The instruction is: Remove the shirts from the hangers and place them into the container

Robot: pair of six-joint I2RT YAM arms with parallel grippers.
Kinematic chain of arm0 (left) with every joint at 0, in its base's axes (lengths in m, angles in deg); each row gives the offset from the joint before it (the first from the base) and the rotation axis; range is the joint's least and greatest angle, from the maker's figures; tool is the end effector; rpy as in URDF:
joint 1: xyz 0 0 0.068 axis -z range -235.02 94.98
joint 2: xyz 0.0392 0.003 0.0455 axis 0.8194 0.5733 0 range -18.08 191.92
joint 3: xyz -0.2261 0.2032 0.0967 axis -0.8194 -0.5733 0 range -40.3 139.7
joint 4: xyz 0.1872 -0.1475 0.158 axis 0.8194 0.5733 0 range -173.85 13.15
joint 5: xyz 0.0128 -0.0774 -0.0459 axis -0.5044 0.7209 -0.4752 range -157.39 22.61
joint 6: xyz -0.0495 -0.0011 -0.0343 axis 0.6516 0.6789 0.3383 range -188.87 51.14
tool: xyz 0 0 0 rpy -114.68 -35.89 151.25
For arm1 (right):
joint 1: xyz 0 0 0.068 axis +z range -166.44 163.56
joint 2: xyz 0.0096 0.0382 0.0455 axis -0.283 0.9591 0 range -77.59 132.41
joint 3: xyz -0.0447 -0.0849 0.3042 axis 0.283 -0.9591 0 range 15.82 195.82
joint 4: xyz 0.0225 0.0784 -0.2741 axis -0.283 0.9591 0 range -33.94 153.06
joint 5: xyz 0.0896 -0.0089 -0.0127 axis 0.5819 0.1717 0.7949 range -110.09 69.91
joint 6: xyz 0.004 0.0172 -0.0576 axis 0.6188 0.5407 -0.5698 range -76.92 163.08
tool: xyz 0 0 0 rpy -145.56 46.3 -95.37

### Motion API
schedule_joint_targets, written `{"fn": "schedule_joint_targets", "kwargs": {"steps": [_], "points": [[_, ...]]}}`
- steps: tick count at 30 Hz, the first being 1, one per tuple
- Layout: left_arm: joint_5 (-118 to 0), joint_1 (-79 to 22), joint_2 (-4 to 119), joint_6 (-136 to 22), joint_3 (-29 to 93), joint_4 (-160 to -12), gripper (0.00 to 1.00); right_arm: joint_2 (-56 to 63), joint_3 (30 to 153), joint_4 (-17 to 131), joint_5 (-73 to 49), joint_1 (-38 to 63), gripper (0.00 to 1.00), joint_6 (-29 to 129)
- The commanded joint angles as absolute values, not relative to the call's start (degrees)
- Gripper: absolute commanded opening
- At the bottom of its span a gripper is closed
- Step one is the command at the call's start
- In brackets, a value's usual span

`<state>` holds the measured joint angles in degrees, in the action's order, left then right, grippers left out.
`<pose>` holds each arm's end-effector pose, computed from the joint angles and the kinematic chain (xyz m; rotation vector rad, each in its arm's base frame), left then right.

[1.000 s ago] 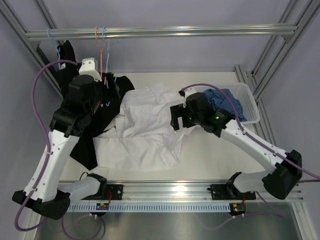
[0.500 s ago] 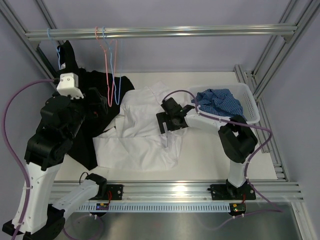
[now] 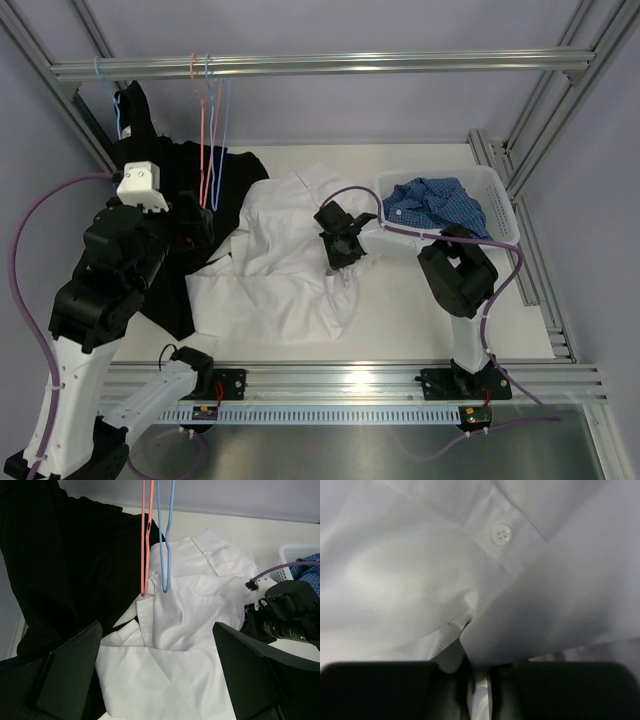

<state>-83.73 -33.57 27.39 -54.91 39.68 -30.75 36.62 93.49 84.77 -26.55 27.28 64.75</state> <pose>0.0992 -0.0255 0.5013 -0.0705 1.8832 -0.1533 0.3292 0.3080 0.1769 -0.4856 2.6682 0.1925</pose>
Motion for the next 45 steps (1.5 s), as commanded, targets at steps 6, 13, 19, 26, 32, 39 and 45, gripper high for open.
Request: {"fn": "schedule_joint_targets", "kwargs": {"steps": [6,13,19,26,32,39,45], "points": [[-84.88,-33.75,26.83,-56.74,39.24,-34.36,0.99,18.09,87.8,90.93,-21.48,28.03,0.0,62.77],[-85.76,-33.75,27.8,-57.7,41.35,-35.33,0.99,1.08,107.82,109.48,-36.95,26.72,0.0,58.9],[-86.99,-33.75,27.62,-58.49,42.23,-35.33,0.99,-2.71,127.06,115.38,-47.23,21.2,0.0,55.74],[-86.11,-33.75,28.24,-57.97,43.11,-36.03,0.99,2.64,151.85,116.79,-50.06,14.68,0.0,49.24],[-85.93,-33.75,28.41,-57.88,43.02,-36.39,0.99,3.28,161.19,112.49,-44.71,14.67,0.0,45.81],[-86.02,-33.75,28.15,-58.05,42.93,-36.48,0.99,-4.46,150.49,100.63,-44.0,14.67,0.0,44.75],[-85.85,-33.75,27.97,-58.06,41.79,-36.65,0.99,-8.86,146.87,94.74,-45.03,14.67,0.0,43.43]]}}
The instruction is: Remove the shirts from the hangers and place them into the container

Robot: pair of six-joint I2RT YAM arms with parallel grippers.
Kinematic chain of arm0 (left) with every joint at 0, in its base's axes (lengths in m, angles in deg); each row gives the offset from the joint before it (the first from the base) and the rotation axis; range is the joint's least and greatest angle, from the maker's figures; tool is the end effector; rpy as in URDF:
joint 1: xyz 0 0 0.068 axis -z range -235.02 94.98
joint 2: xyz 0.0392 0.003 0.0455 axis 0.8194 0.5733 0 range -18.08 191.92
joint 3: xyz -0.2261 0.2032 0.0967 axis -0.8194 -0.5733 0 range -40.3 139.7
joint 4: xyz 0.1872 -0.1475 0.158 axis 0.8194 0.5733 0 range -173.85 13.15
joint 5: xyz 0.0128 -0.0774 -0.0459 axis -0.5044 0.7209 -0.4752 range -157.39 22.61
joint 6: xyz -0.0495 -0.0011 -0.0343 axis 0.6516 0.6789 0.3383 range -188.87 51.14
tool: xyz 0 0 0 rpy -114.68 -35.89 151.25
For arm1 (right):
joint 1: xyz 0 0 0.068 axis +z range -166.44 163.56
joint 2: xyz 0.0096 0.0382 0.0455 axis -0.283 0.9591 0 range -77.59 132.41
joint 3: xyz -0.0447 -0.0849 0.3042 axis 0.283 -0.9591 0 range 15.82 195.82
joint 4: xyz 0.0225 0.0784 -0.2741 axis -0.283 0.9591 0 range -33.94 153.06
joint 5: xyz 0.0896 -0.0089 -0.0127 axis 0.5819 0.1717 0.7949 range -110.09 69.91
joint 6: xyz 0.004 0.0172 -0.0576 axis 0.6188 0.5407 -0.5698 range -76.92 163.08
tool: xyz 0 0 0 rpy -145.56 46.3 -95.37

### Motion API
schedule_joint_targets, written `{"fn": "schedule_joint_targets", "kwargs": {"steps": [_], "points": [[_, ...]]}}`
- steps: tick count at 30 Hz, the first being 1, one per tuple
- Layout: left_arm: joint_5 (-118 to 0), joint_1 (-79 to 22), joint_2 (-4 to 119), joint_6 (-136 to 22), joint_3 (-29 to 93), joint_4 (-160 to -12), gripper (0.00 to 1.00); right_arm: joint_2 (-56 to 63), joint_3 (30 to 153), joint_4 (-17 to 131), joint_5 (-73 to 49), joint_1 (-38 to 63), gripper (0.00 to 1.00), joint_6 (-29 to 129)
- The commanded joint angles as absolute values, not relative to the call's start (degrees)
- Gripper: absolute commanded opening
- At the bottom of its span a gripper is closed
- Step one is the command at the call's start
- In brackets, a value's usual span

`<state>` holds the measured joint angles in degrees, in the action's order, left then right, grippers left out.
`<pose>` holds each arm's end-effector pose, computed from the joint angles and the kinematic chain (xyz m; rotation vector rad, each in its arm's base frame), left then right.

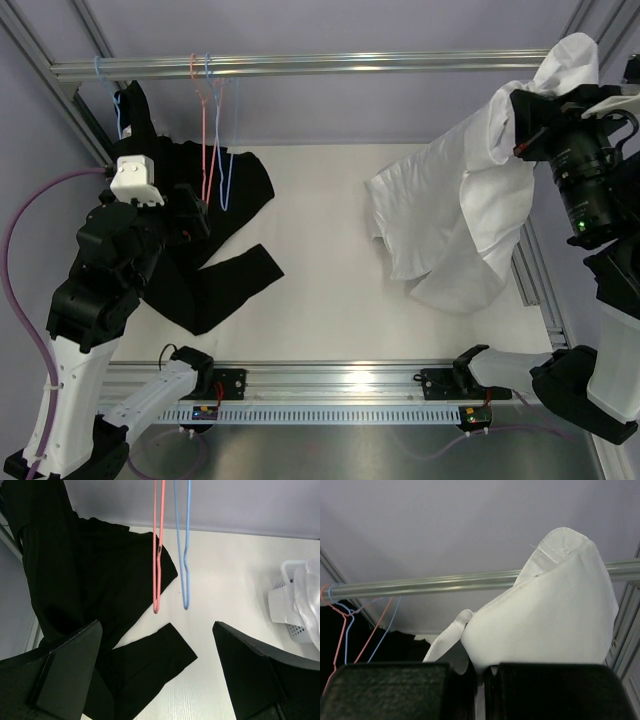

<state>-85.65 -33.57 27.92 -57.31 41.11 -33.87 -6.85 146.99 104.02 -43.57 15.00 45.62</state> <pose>0.1004 -0.0244 0.5142 -0.0676 1.8123 -0.1180 0.1040 0.0429 0.6977 0.0015 1.3749 0.2198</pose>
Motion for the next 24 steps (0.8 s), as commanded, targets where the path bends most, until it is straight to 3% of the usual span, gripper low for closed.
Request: {"fn": "schedule_joint_targets", "kwargs": {"steps": [1,10,14,24], "points": [[-85.67,-33.75,28.06,-57.97,41.7,-36.83,0.99,-9.12,146.87,94.29,-46.01,14.59,0.0,41.69],[-84.09,-33.75,27.98,-57.18,41.44,-36.83,0.99,-10.7,137.22,85.69,-60.24,14.58,0.0,34.21],[-83.91,-33.75,27.54,-57.0,39.77,-36.92,0.99,-13.25,121.69,79.54,-62.8,14.32,0.0,33.32],[-82.33,-33.75,26.83,-56.12,37.13,-35.86,0.99,-9.66,95.82,78.56,-49.29,1.94,0.0,53.42]]}}
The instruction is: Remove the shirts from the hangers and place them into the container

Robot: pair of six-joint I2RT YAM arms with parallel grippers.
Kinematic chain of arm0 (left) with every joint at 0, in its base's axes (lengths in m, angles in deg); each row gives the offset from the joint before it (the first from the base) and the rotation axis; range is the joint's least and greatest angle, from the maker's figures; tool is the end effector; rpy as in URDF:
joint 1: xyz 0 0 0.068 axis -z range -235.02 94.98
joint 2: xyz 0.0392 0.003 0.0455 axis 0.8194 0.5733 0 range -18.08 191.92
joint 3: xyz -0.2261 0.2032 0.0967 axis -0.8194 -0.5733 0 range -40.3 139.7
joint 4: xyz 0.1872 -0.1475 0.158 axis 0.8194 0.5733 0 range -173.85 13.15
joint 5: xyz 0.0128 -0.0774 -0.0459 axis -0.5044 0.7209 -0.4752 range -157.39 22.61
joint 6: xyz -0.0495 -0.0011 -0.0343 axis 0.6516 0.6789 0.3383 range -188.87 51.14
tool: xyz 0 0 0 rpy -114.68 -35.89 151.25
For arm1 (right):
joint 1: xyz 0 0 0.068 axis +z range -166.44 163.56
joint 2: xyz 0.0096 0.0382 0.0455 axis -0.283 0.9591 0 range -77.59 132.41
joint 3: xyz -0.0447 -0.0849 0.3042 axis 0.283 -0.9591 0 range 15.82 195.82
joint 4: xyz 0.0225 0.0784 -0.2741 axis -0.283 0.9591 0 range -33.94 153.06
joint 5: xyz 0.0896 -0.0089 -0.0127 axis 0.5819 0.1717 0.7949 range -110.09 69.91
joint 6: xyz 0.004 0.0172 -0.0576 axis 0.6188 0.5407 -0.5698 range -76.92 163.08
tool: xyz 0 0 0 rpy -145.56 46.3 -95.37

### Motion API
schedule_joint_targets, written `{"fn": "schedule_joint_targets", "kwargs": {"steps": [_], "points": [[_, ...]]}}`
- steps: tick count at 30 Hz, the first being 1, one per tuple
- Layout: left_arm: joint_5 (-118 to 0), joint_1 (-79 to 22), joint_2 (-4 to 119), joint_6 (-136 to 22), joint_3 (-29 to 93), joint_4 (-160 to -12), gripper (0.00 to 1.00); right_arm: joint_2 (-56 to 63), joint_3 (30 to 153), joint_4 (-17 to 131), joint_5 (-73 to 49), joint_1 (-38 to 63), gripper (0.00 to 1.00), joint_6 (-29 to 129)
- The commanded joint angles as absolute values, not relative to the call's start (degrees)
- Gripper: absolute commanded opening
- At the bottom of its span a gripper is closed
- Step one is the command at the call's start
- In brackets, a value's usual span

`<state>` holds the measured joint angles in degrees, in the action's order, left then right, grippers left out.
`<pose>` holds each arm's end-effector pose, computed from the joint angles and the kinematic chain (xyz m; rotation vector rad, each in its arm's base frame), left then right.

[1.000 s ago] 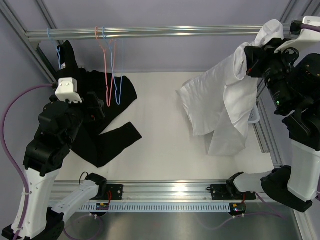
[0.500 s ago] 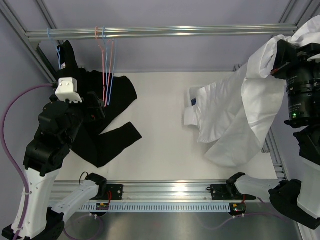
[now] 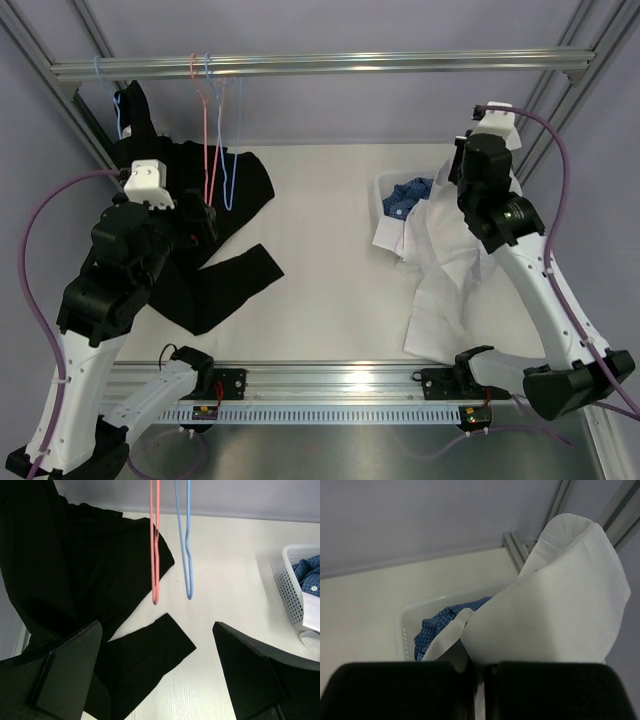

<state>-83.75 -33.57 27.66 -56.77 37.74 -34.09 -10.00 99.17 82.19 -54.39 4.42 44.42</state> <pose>0.1080 -0.0289 0.4970 -0.0437 1.8646 -0.1374 0.2471 0.0674 0.5129 0.1405 1.7201 -0.2379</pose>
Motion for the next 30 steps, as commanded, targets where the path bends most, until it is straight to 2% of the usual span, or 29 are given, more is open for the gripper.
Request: {"fn": "schedule_joint_targets", "kwargs": {"steps": [1,8,12,16,20,24,26,27,30], "points": [[-82.33,-33.75,26.74,-56.03,36.87,-35.51,0.99,-8.26,92.67,78.47,-48.14,-0.33,0.0,55.28],[-82.24,-33.75,25.25,-55.51,34.94,-34.89,0.99,3.6,84.73,77.59,-32.85,-11.67,0.0,68.12],[-81.8,-33.75,25.16,-55.24,34.23,-35.07,0.99,14.5,88.41,81.98,-22.84,-15.99,0.0,73.13],[-81.19,-33.75,25.42,-54.63,33.53,-35.86,0.99,24.25,91.13,84.53,-17.98,-18.64,0.0,77.52],[-80.75,-33.75,25.43,-54.54,32.65,-36.48,0.99,29.72,93.51,88.13,-17.28,-18.99,0.12,78.76],[-80.75,-33.75,26.13,-54.98,33.61,-36.21,0.99,29.03,92.99,86.91,-15.6,-19.17,0.38,76.84],[-81.19,-33.75,26.13,-55.15,34.05,-36.3,0.99,24.73,93.42,86.91,-15.87,-19.17,0.47,75.34],[-81.27,-33.75,26.13,-55.24,34.32,-36.47,0.99,22.97,93.86,87.34,-16.83,-19.25,0.57,73.77],[-80.32,-33.75,26.65,-55.33,34.84,-37.0,0.99,15.59,96.5,90.06,-19.46,-19.17,0.72,70.87]]}}
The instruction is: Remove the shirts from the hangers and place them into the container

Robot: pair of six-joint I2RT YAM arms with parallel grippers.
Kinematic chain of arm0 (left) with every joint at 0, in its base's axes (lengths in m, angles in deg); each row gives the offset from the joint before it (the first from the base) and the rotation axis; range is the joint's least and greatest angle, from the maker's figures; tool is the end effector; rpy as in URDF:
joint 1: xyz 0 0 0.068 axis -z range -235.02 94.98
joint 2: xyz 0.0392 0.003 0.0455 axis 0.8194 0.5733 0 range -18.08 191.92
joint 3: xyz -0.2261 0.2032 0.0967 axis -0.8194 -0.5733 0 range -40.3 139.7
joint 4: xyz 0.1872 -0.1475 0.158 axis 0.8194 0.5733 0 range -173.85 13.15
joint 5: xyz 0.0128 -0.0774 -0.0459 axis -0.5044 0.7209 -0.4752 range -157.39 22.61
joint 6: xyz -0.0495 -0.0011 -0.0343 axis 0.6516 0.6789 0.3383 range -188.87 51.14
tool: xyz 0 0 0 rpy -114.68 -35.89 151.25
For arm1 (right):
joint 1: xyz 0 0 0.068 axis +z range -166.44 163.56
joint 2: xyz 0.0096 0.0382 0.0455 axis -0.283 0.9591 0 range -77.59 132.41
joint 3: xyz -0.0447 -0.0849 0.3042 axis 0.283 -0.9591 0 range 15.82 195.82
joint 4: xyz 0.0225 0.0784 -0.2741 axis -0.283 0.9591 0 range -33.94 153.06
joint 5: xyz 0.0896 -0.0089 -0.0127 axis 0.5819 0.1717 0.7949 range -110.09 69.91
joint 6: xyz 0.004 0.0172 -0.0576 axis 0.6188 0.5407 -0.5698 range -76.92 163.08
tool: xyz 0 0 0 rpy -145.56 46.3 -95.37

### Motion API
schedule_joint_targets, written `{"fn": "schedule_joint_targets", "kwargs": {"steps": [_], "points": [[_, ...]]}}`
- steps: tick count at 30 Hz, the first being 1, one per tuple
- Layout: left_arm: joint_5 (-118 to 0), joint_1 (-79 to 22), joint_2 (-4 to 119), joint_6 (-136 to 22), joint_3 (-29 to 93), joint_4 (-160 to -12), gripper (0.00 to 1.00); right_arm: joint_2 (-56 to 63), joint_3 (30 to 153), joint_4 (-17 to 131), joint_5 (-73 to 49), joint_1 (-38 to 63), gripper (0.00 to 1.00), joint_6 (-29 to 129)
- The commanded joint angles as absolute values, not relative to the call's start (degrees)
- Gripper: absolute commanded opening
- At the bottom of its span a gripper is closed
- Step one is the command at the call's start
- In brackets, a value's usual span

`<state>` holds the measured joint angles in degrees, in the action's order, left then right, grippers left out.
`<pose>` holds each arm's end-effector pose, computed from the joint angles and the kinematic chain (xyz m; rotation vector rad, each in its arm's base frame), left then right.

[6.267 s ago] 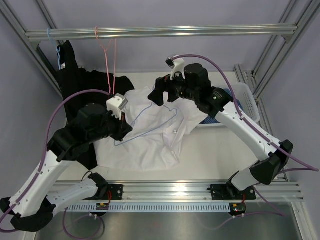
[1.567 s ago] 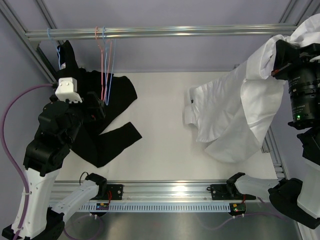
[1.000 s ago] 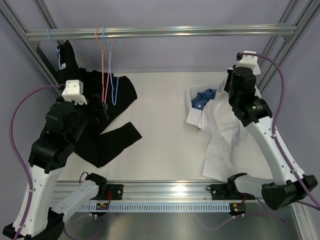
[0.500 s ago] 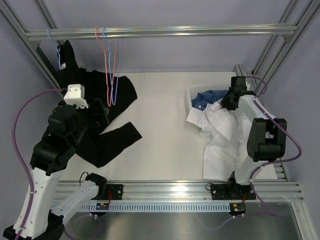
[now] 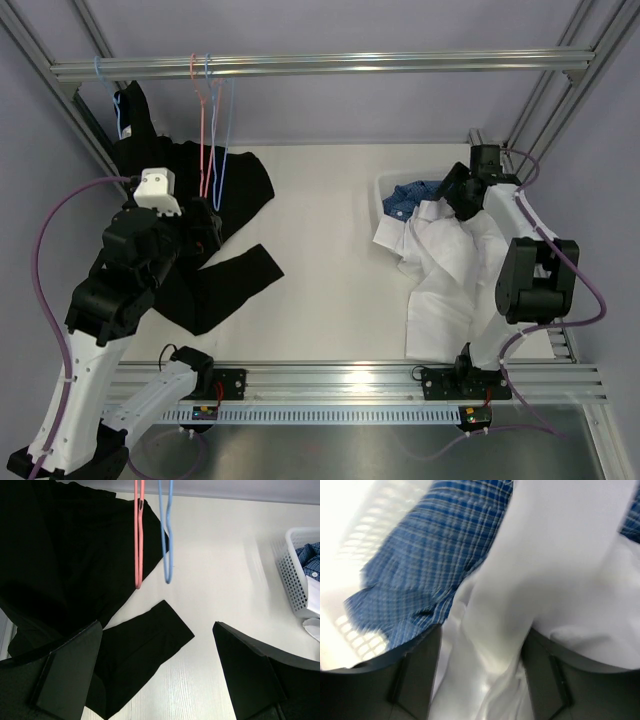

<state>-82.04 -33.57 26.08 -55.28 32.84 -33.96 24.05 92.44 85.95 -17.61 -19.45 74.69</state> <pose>0.1102 -0.0312 0.4725 -0.0378 1.9264 -0.1624 0.4215 -0.0201 0.2613 0.7413 2.4369 0.2522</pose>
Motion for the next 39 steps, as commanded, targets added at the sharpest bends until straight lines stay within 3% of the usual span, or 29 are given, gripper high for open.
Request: {"fn": "schedule_joint_targets", "kwargs": {"steps": [1,8,13,18,27,30,31,33,34,35,36,39], "points": [[-80.05,-33.75,27.0,-55.07,34.93,-37.26,0.99,12.01,97.55,91.29,-19.73,-19.17,0.8,70.33],[-76.71,-33.75,28.32,-54.1,35.02,-39.29,0.99,-2.87,93.61,96.66,-23.78,-19.17,1.0,68.21],[-75.91,-33.75,28.24,-54.45,34.94,-39.64,0.99,-14.45,83.36,101.75,-24.14,-19.17,0.99,69.09],[-74.51,-33.75,27.89,-54.19,33.09,-40.08,0.99,-24.31,72.79,101.32,-16.32,-19.17,1.0,71.02],[-73.54,-33.75,27.98,-53.57,32.65,-40.08,0.99,-22.67,60.39,91.75,-11.39,-19.17,0.99,73.22],[-74.07,-33.75,27.36,-53.57,32.21,-39.29,0.99,-20.47,59.85,88.84,-12.0,-19.17,0.73,72.87],[-74.16,-33.75,27.1,-53.57,32.12,-38.94,0.99,-20.2,60.55,88.67,-12.44,-19.17,0.47,72.7],[-75.29,-33.75,26.22,-53.66,31.86,-38.15,0.99,-19.94,63.87,89.54,-13.05,-19.17,0.22,71.47],[-75.3,-33.75,26.22,-53.66,31.86,-37.97,0.99,-19.67,65.64,90.15,-13.06,-19.17,0.22,71.47],[-75.73,-33.75,25.87,-53.75,31.68,-37.8,0.99,-19.41,67.48,91.2,-13.75,-19.17,0.11,70.51],[-76.0,-33.75,25.69,-53.75,31.68,-37.62,0.99,-18.54,71.76,92.08,-14.02,-19.17,0.07,70.24],[-76.53,-33.75,25.43,-53.83,31.77,-37.36,0.99,-14.16,79.25,95.51,-14.46,-19.17,0.0,68.92]]}}
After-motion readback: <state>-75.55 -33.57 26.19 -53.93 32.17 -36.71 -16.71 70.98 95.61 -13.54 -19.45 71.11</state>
